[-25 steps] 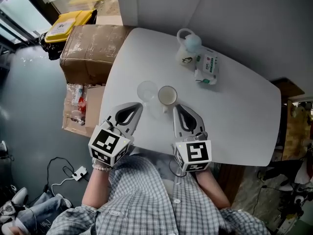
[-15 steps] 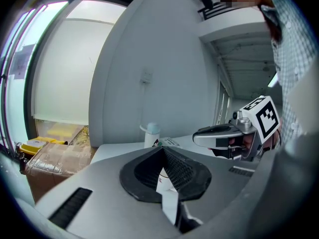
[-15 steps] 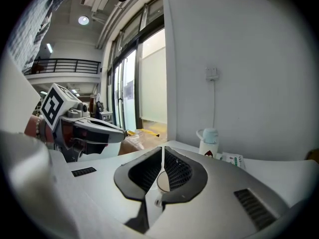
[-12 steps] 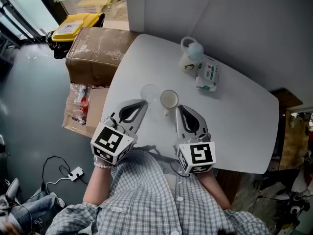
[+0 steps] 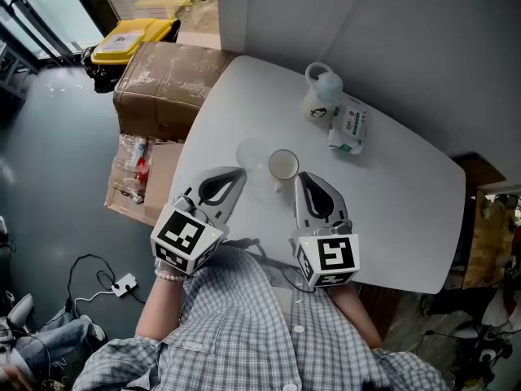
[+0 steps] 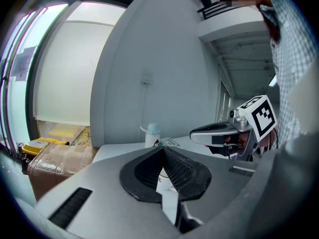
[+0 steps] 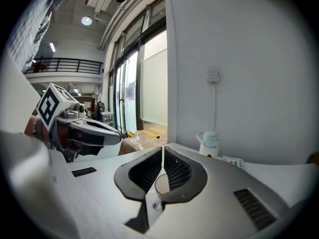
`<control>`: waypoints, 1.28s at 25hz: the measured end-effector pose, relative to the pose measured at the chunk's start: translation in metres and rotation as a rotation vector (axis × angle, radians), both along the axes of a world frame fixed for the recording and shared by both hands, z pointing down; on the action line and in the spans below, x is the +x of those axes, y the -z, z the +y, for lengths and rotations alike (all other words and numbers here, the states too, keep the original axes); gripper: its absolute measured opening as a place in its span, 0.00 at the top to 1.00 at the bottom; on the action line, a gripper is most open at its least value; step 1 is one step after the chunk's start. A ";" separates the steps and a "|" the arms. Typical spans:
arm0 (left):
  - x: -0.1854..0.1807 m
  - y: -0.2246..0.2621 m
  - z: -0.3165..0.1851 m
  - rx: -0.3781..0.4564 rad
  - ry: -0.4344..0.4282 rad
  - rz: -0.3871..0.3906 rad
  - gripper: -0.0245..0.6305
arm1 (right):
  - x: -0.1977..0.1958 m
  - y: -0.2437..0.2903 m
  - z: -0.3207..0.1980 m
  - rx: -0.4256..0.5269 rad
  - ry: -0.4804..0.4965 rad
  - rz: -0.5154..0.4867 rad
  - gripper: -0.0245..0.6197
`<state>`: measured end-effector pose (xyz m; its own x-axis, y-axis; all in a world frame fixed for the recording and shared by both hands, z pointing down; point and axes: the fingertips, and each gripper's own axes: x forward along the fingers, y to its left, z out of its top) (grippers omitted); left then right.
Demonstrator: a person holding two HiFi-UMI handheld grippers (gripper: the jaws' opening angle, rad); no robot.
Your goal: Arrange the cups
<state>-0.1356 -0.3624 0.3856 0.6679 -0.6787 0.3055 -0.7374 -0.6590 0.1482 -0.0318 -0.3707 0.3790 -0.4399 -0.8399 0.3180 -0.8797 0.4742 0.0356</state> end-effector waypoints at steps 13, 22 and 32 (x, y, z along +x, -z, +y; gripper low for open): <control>0.006 0.000 0.000 -0.003 -0.022 -0.002 0.95 | 0.005 -0.002 0.001 -0.008 -0.017 -0.004 0.92; 0.004 -0.004 0.003 -0.006 -0.022 -0.004 0.95 | 0.003 -0.008 0.003 -0.021 -0.012 0.021 0.92; 0.001 -0.006 0.004 -0.012 -0.023 -0.006 0.95 | -0.001 -0.014 0.006 -0.034 -0.009 0.039 0.92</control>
<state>-0.1343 -0.3587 0.3920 0.6816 -0.6591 0.3179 -0.7227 -0.6743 0.1516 -0.0324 -0.3645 0.3926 -0.4190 -0.8320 0.3637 -0.8822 0.4678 0.0539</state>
